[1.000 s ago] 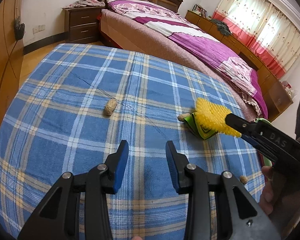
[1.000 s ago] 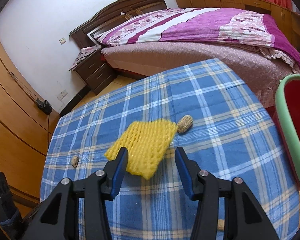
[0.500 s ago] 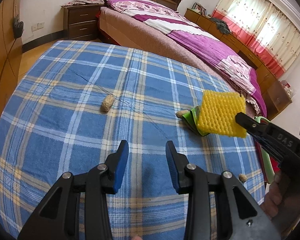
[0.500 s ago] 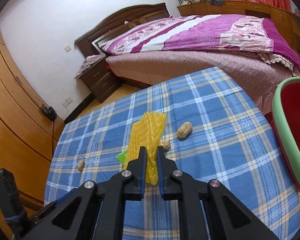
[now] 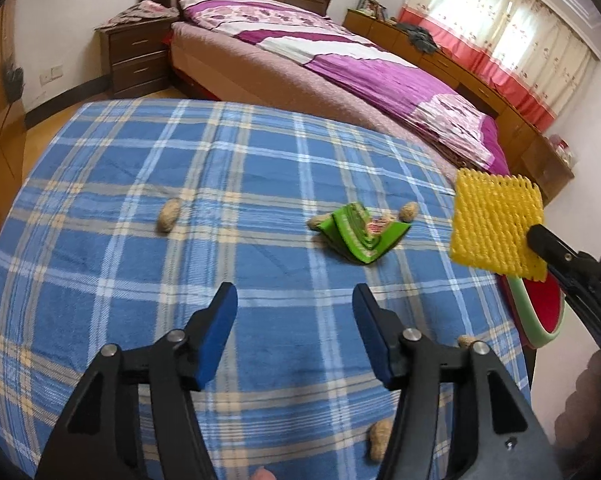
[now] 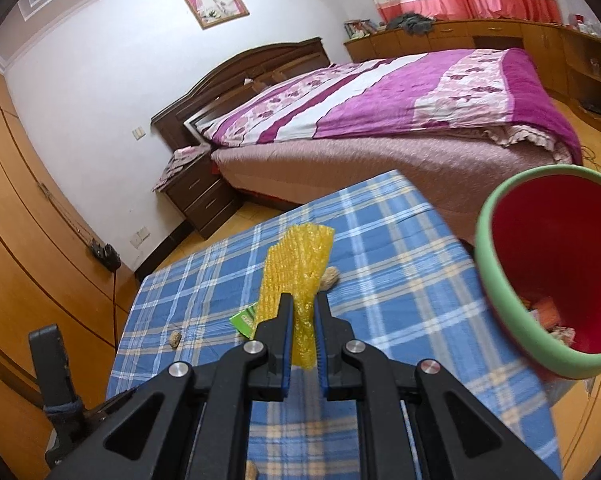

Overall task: Collect trash
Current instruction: 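Grasp the yellow foam net with the right tool and lift it, then grasp the green mosquito-coil box with the left tool while the right tool holds the net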

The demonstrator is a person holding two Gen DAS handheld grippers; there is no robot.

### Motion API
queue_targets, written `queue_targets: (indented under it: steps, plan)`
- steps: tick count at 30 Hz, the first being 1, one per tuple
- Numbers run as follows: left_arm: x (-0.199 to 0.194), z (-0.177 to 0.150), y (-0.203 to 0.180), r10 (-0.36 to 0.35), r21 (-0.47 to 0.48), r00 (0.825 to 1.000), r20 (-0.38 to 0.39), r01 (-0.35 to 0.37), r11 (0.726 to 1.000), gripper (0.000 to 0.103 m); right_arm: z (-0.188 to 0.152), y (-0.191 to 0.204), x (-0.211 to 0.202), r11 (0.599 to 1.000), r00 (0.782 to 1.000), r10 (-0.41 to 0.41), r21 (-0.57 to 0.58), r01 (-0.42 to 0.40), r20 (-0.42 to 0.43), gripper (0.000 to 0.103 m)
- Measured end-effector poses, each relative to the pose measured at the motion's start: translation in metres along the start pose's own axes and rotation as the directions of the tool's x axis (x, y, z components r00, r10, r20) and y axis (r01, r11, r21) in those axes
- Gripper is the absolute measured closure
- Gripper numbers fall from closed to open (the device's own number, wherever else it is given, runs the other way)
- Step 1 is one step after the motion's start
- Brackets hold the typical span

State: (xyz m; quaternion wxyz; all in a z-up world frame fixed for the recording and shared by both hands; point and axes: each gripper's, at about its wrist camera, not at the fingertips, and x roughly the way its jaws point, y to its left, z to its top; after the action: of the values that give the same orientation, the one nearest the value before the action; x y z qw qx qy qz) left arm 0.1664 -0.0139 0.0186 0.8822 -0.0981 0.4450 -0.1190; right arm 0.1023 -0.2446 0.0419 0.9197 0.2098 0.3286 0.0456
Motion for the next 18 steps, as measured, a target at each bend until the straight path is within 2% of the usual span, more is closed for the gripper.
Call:
queue_targets:
  steps: [4, 6, 8, 18]
  plan:
    - [0.003, 0.003, -0.015, -0.015, 0.042, 1.0, -0.007, 0.015, 0.999, 0.042, -0.001, -0.014, -0.015, 1.0, 1.0, -0.009, 0.024, 0.008, 0.016, 0.092]
    - [0.006, 0.006, -0.024, -0.021, 0.062, 1.0, -0.008, 0.022, 0.998, 0.038, -0.002, -0.022, -0.021, 0.999, 1.0, -0.012, 0.039, 0.011, 0.023, 0.092]
    - [0.009, 0.01, -0.032, -0.021, 0.083, 1.0, 0.0, 0.021, 0.996, 0.029, -0.003, -0.028, -0.025, 0.999, 0.999, -0.012, 0.05, 0.011, 0.03, 0.092]
    - [0.041, 0.028, -0.065, 0.026, 0.216, 1.0, 0.005, -0.026, 0.976, 0.028, -0.002, -0.056, -0.042, 0.994, 0.998, -0.017, 0.107, 0.01, 0.064, 0.091]
